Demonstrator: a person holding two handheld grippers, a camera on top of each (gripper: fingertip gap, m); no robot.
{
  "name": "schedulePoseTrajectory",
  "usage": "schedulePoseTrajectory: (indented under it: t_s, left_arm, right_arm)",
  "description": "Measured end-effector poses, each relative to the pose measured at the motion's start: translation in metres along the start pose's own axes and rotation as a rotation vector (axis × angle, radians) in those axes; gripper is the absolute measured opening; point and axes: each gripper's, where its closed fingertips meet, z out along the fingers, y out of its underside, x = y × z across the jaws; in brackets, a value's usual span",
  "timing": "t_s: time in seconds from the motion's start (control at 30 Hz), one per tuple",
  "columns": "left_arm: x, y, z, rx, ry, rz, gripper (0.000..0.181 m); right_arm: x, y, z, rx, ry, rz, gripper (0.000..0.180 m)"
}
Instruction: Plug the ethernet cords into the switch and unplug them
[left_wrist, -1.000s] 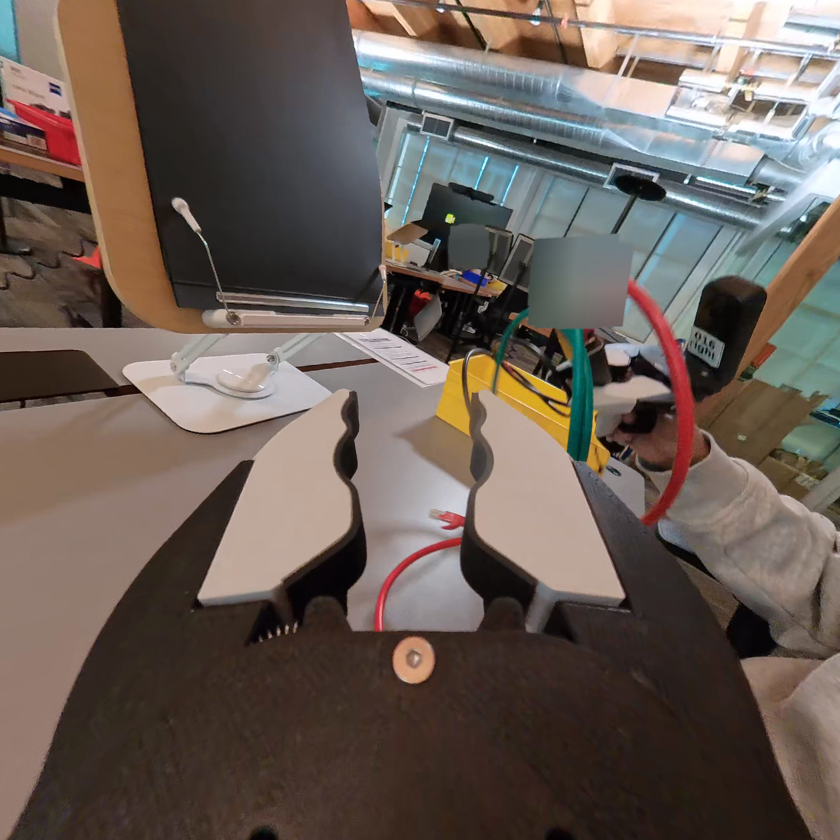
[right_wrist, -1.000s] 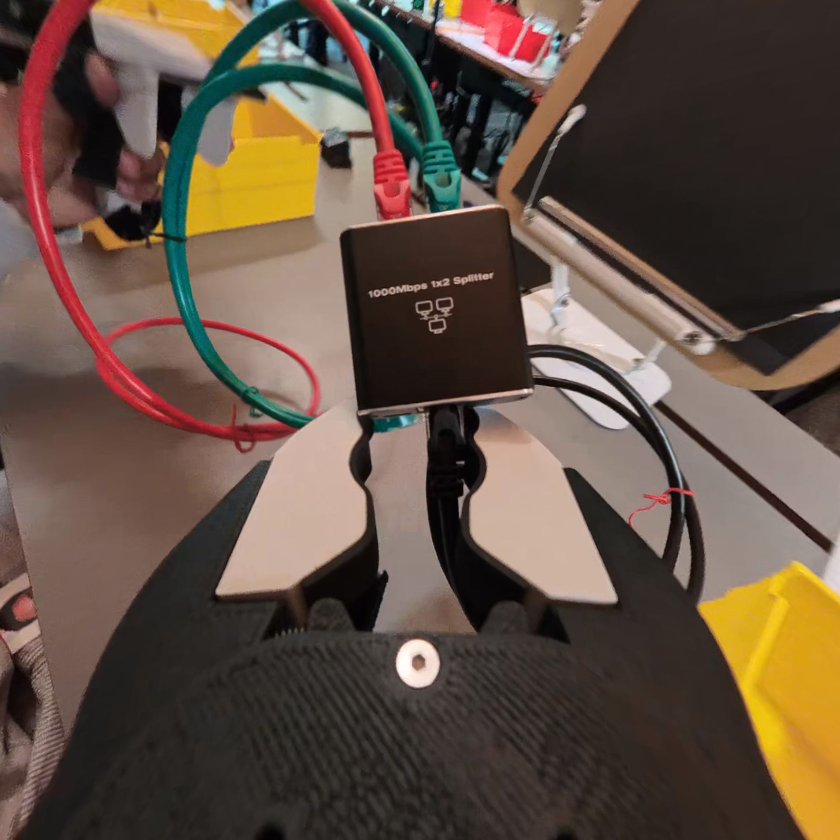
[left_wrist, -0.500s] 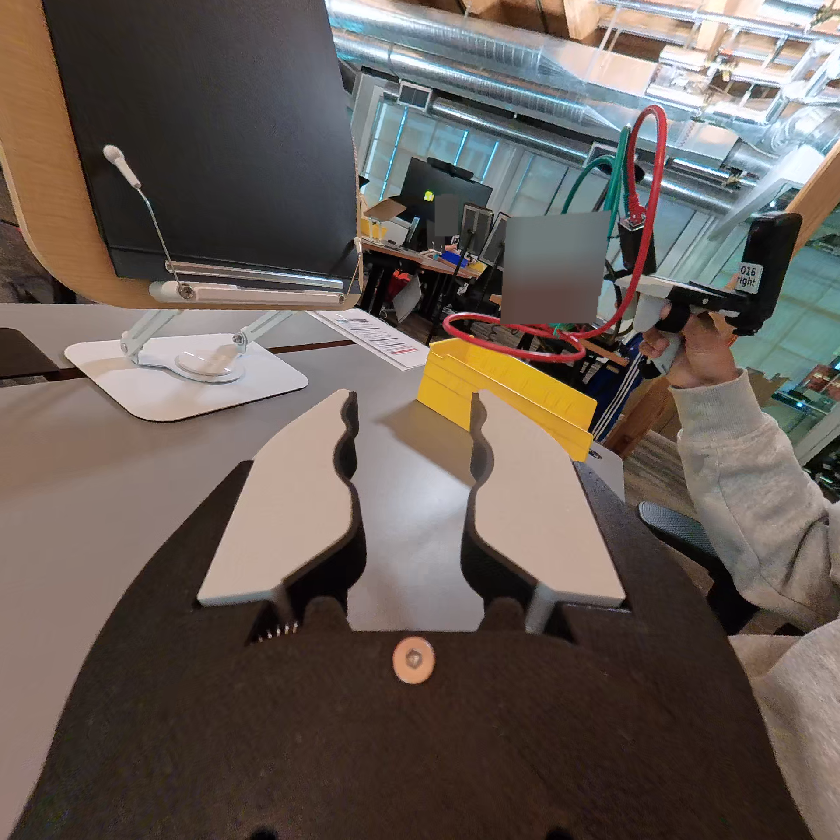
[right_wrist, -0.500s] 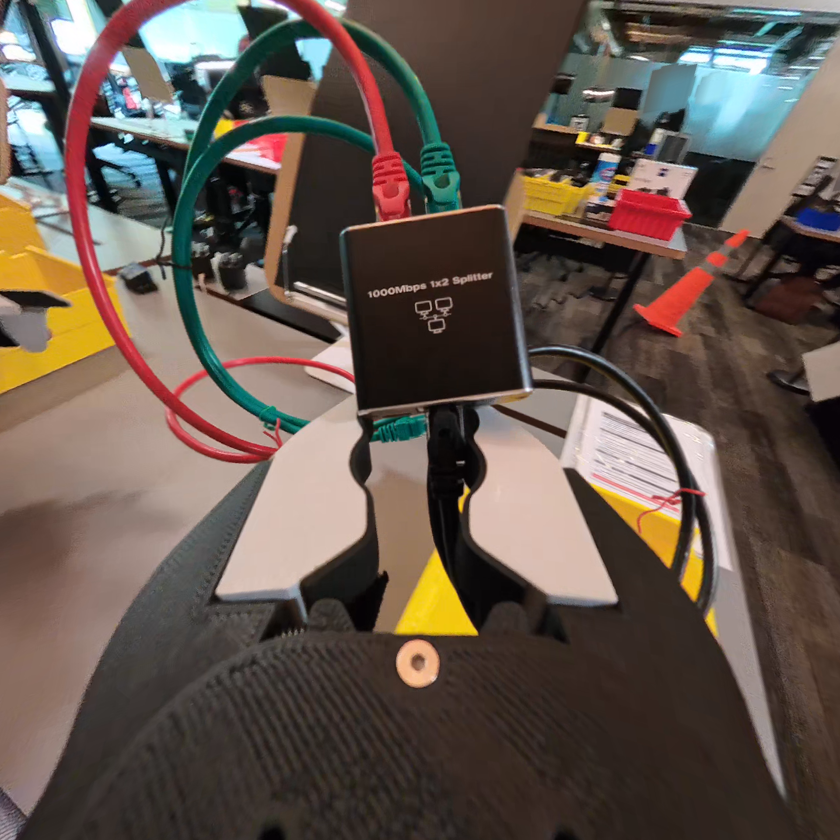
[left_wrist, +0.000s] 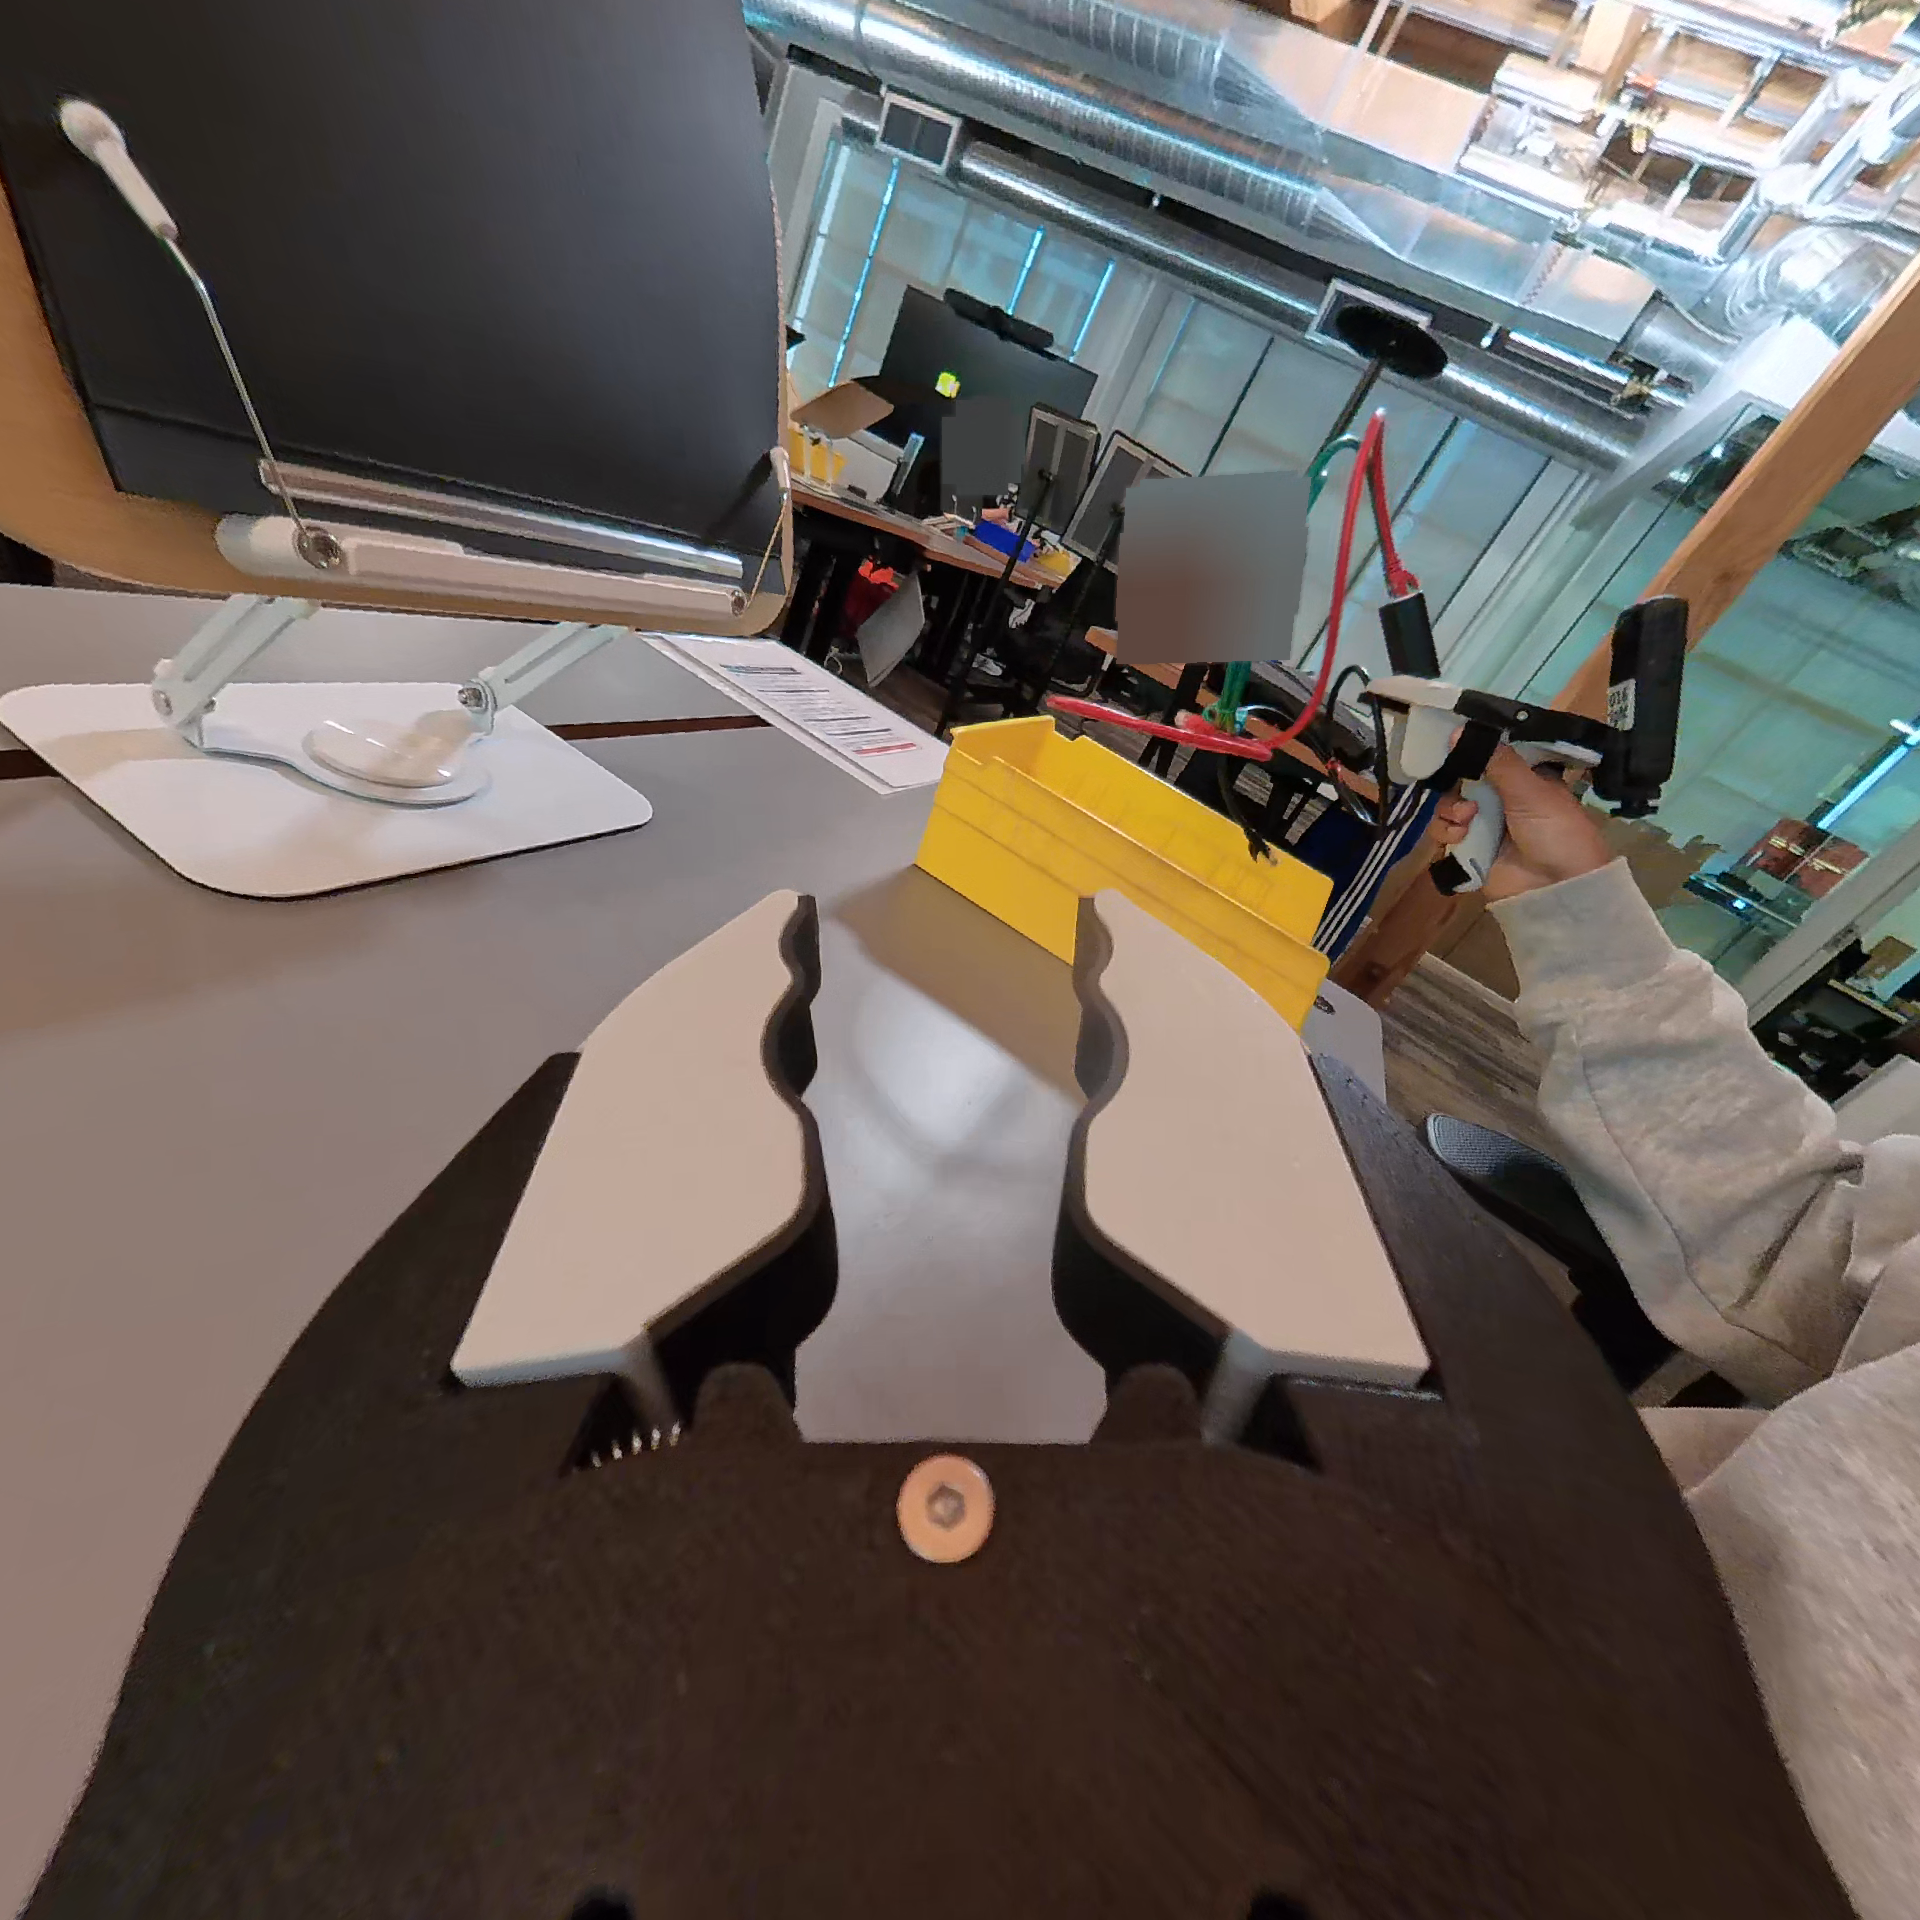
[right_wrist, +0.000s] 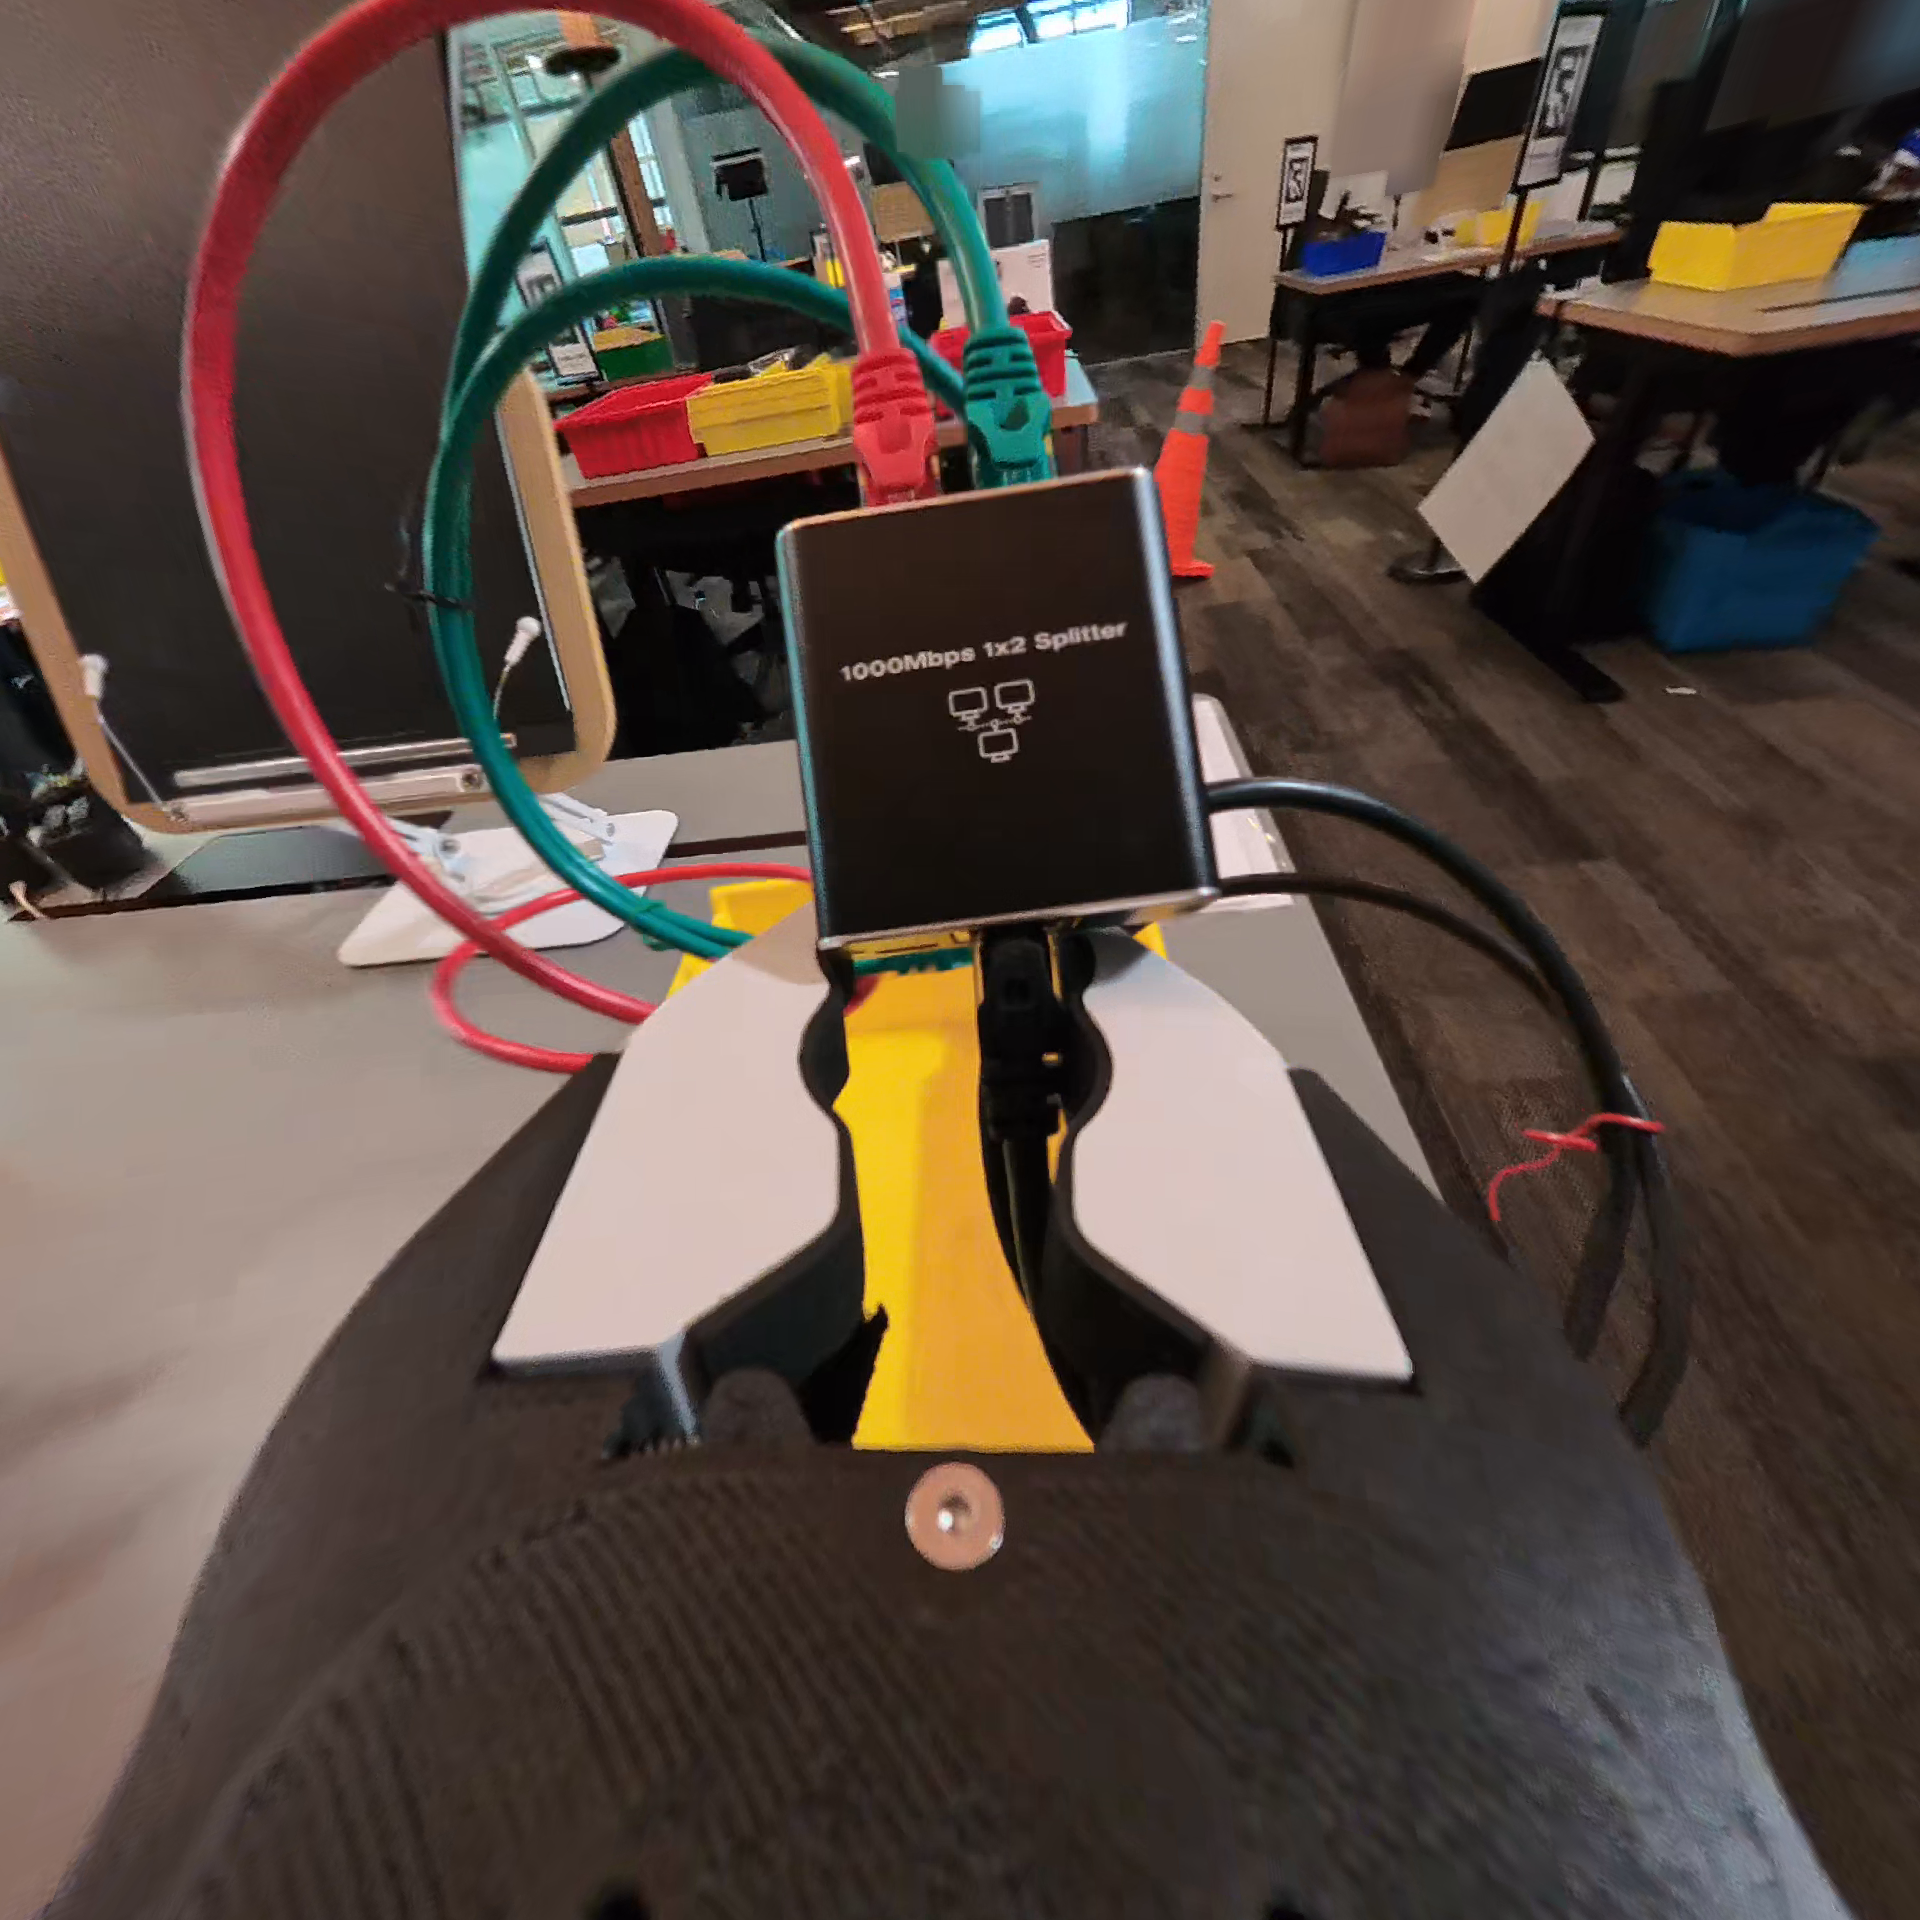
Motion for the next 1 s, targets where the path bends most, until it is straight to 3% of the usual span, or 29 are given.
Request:
schedulePoseTrajectory:
  t_s: [0.47, 0.93, 1.0]
  left_arm:
    - [-0.009, 0.012, 0.002, -0.007, 0.009, -0.057, 0.049]
    - [-0.014, 0.02, 0.005, 0.005, 0.039, -0.126, 0.05]
    - [-0.014, 0.021, 0.006, 0.004, 0.041, -0.13, 0.05]
  right_arm:
    - [-0.002, 0.091, 0.046, -0.322, -0.069, 0.058, 0.038]
    - [0.0, 0.156, 0.05, -0.639, -0.076, 0.027, 0.035]
    - [0.0, 0.165, 0.048, -0.696, -0.074, -0.012, 0.027]
